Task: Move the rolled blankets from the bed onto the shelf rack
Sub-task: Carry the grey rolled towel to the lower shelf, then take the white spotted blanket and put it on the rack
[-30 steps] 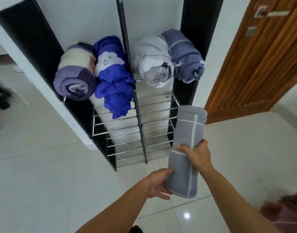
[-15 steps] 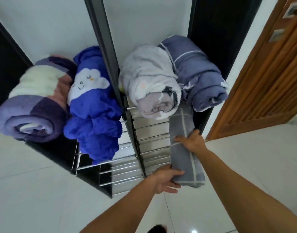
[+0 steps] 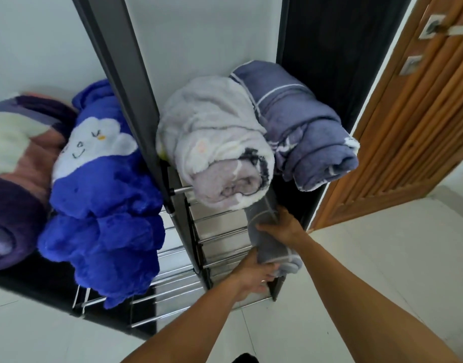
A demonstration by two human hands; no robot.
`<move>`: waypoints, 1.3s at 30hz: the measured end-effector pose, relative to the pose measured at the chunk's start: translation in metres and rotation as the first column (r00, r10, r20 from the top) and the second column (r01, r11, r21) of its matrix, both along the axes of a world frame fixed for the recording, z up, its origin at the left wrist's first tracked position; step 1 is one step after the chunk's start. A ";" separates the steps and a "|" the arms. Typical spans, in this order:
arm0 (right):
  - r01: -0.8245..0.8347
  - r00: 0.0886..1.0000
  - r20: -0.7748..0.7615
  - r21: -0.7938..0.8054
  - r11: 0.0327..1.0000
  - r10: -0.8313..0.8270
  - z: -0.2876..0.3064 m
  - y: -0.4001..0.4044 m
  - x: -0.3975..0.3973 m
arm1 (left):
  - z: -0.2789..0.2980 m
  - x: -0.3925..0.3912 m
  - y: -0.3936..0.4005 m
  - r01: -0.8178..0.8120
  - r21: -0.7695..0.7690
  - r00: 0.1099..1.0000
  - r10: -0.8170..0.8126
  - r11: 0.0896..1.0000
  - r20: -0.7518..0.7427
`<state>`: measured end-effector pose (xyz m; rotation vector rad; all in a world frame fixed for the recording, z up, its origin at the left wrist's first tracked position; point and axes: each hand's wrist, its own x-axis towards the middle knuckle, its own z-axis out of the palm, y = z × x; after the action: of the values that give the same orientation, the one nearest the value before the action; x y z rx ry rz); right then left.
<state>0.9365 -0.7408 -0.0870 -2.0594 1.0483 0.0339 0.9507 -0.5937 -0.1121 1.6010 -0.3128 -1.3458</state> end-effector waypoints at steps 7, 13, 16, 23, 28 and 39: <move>-0.022 0.997 -0.078 -0.095 0.995 0.015 0.015 0.007 -0.024 | 0.013 -0.006 -0.009 0.148 0.058 0.982 -0.154 0.987 0.106; 0.089 0.988 -0.122 -0.052 0.995 -0.095 -0.005 0.023 -0.049 | -0.005 -0.018 -0.009 0.134 0.136 0.946 -0.168 0.982 0.279; 0.251 0.965 -0.108 0.105 0.962 -0.240 -0.020 0.029 -0.061 | -0.013 -0.016 -0.013 0.084 0.142 0.946 -0.124 0.986 0.300; 0.439 0.889 0.080 0.139 0.888 -0.452 -0.014 0.017 -0.046 | 0.004 -0.011 -0.023 0.158 0.098 0.947 -0.179 0.983 0.266; 0.402 0.908 0.039 0.199 0.894 -0.417 -0.011 0.016 -0.054 | 0.007 -0.005 -0.026 0.235 0.147 0.933 -0.265 0.961 0.242; 0.678 0.677 -0.110 0.477 0.559 -0.728 0.010 0.063 -0.212 | 0.040 -0.065 -0.016 0.611 0.614 0.384 -0.866 0.499 0.321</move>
<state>0.7243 -0.6776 -0.0766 -1.0589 1.5578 -0.2024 0.8861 -0.6096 -0.0720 2.3939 -1.4350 -1.5743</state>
